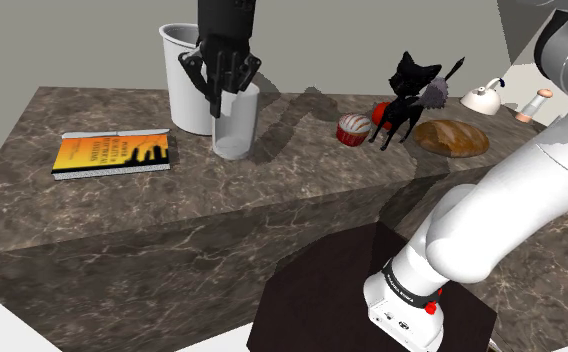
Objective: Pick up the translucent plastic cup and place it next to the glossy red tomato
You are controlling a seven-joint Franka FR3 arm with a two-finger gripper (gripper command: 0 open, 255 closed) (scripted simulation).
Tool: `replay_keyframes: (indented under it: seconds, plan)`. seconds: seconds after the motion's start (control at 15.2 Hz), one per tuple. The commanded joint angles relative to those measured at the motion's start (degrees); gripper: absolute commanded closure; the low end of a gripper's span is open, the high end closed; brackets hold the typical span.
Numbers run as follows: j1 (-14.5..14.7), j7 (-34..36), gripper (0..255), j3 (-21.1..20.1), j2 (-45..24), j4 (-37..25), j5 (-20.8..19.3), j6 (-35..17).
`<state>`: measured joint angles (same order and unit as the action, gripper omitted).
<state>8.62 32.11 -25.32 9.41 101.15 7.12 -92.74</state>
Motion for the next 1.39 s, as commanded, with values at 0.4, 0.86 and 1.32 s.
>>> replay_keyframes:
  seconds: [0.4,0.86,1.32]
  plan:
    - [-0.1,0.89,255,-0.13,-1.96,-8.39,-0.82,6.55]
    - [0.04,2.07,255,-0.58,-4.62,-16.79,-1.86,12.47]
    - [-0.45,1.48,255,-0.11,-5.09,-21.6,-2.02,16.91]
